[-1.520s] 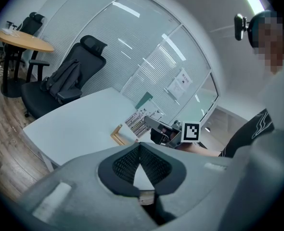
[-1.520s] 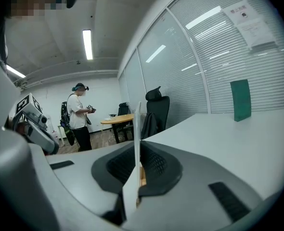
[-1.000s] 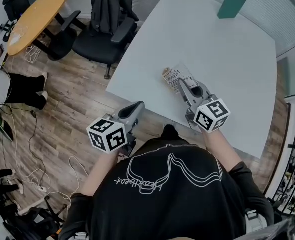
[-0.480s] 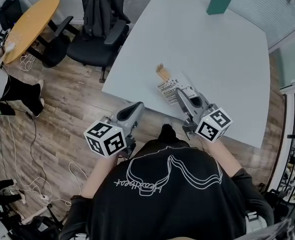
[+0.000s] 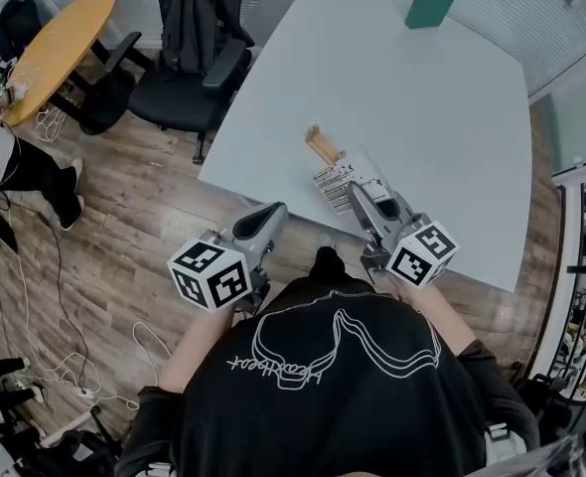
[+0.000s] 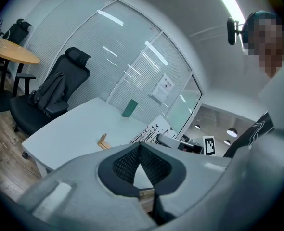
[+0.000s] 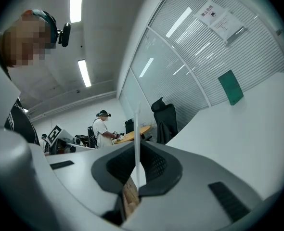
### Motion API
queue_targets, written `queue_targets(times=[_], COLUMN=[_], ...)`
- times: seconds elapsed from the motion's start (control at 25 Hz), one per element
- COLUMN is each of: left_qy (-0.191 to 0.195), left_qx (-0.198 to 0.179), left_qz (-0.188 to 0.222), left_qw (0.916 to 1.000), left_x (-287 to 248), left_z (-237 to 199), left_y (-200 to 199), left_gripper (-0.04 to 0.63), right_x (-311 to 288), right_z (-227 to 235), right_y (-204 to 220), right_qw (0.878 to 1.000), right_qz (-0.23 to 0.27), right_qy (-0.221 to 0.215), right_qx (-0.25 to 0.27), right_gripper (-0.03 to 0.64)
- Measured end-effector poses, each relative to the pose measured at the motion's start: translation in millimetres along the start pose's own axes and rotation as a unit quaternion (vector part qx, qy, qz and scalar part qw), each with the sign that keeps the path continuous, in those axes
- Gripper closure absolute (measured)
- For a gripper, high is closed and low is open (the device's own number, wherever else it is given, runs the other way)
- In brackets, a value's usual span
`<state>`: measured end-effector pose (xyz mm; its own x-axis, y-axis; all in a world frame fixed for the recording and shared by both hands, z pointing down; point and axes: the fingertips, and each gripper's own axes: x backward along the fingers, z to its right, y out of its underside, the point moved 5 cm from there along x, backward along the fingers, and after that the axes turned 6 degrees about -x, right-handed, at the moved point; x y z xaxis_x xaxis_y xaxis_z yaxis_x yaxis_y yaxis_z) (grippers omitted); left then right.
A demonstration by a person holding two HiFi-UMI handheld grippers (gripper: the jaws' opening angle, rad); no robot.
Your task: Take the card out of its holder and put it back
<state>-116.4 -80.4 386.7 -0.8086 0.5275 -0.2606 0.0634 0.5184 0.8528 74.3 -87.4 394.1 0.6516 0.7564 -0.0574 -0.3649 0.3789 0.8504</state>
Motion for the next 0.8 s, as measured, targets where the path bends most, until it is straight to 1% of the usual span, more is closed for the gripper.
queue_targets(times=[0.16,0.4,0.64,0.8], left_qy=[-0.002,0.0,-0.001,0.0], left_qx=[0.001,0.006,0.012,0.016], left_qz=[-0.002,-0.008,-0.012,-0.015], left_qw=[1.0,1.0,0.9999,0.9998], left_x=[0,-11,-37,-41], left_z=[-1,-6,-21,-27], left_y=[4,3,-8,-11], left_gripper=[0.583,0.583,0.583,0.583], right_x=[1,-6,-31,-42], right_z=[-3,7,33,39], right_y=[0,-8,-27,-35], right_qw=[1.0,1.0,1.0,1.0], right_qz=[0.0,-0.005,-0.001,-0.001], right_qy=[0.0,0.008,0.006,0.011], right_qx=[0.005,0.005,-0.004,-0.001], right_gripper=[0.594,0.594,0.594,0.594])
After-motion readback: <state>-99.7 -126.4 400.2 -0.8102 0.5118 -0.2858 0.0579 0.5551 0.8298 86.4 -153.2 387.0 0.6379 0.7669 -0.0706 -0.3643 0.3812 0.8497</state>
